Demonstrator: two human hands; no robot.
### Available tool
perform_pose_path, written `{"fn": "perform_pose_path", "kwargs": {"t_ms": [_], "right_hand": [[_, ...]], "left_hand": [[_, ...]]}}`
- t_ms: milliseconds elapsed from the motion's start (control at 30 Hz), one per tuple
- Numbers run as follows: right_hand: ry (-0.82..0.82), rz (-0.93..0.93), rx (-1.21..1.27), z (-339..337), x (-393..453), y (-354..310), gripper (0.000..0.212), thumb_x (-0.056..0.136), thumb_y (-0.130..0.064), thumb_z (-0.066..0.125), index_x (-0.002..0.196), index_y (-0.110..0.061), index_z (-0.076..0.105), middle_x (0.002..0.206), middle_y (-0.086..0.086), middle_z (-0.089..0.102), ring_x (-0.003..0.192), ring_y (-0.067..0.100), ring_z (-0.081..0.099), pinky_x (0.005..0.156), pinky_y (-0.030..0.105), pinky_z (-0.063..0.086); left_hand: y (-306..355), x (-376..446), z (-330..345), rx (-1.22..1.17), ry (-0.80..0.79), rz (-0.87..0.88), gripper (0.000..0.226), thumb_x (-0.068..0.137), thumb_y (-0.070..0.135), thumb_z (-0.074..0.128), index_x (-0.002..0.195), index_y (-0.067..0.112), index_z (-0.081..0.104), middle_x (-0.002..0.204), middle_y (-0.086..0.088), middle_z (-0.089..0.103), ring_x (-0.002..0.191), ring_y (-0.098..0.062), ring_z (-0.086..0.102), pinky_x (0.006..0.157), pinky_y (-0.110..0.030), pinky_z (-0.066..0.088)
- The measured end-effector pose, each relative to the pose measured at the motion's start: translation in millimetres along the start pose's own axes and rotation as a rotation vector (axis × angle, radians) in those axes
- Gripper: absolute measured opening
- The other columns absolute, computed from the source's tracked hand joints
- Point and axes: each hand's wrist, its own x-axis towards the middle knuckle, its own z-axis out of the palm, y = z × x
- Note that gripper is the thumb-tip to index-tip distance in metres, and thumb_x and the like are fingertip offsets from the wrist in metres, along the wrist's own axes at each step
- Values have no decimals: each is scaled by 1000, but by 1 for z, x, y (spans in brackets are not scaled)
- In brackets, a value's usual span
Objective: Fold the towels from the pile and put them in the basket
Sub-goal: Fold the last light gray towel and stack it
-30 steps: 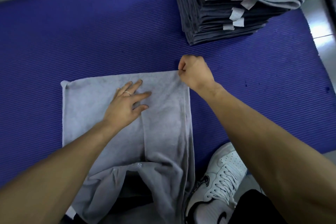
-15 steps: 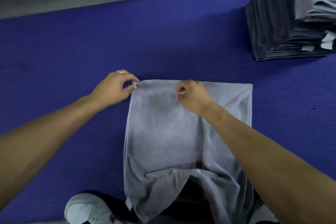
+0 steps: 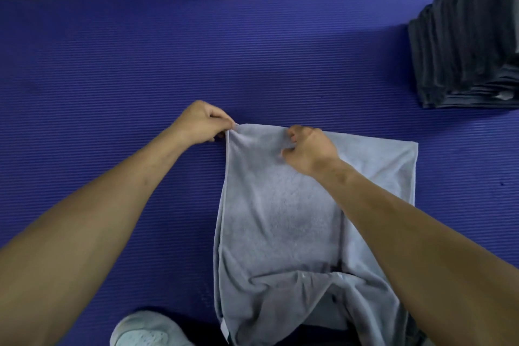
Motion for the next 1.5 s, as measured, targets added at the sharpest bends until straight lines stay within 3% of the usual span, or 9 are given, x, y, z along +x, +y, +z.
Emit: {"fn": "perform_pose_path", "kwargs": {"t_ms": [267, 367, 500, 700, 833, 1067, 1233, 1400, 1500], "right_hand": [[-7, -11, -92, 3, -5, -8, 40, 88, -25, 58, 127, -18, 57, 119, -3, 66, 106, 20, 63, 86, 32, 55], [0, -22, -84, 1, -8, -7, 41, 90, -25, 57, 130, -19, 56, 125, -6, 63, 112, 17, 60, 81, 25, 49], [-3, -19, -53, 0, -11, -7, 40, 90, -25, 58, 129, -19, 57, 123, -7, 64, 109, 16, 61, 78, 24, 47], [-35, -8, -55, 2, -12, 0, 45, 87, -28, 60, 132, -23, 55, 117, -5, 66, 97, 18, 65, 73, 27, 53], [-63, -17, 79, -2, -16, 7, 38, 90, -17, 60, 128, -18, 59, 122, 1, 65, 104, 21, 65, 86, 34, 56], [161, -22, 453, -7, -101, 42, 19, 89, 1, 62, 105, -3, 70, 100, 11, 70, 82, 16, 63, 65, 2, 44], [192, 28, 473, -17, -201, 91, 15, 86, 2, 66, 96, -5, 73, 90, 6, 74, 74, 9, 65, 70, 12, 48], [238, 189, 524, -20, -290, 144, 11, 87, -10, 68, 95, -18, 71, 90, -5, 72, 88, 8, 67, 74, 7, 46], [250, 243, 613, -9, -324, 167, 15, 85, -8, 68, 83, -23, 69, 84, -3, 73, 84, 16, 69, 83, 29, 55]], "left_hand": [[-5, -2, 3, -723, 73, -434, 4, 85, 18, 68, 81, 19, 68, 77, 4, 68, 71, -9, 62, 63, -22, 44], [-8, -4, 6, -642, 203, -339, 6, 78, 22, 77, 83, 20, 74, 89, 5, 73, 87, -10, 62, 71, -24, 43], [-17, -11, 2, -676, 125, -203, 24, 81, 23, 78, 102, 13, 76, 100, 0, 77, 91, -9, 69, 75, -23, 43], [-19, -10, 11, -558, 236, -209, 10, 83, 25, 78, 91, 20, 76, 87, 6, 76, 78, -5, 65, 67, -19, 44], [-24, -16, 12, -344, 355, -185, 7, 83, 24, 79, 83, 20, 73, 85, 7, 72, 73, -5, 61, 70, -17, 46], [-3, -89, 29, -61, 189, 81, 5, 88, 25, 72, 85, 22, 72, 81, 7, 71, 72, -5, 62, 70, -18, 48], [24, -157, 79, 0, -47, 160, 8, 88, 22, 72, 80, 20, 74, 82, 1, 73, 78, -13, 67, 78, -39, 56], [55, -225, 141, 62, -185, 239, 7, 89, 18, 70, 83, 16, 74, 81, 5, 71, 73, -5, 64, 74, -26, 54], [62, -255, 172, 57, -146, 201, 6, 87, 19, 70, 83, 16, 74, 82, 2, 71, 79, -15, 66, 77, -33, 55]]}}
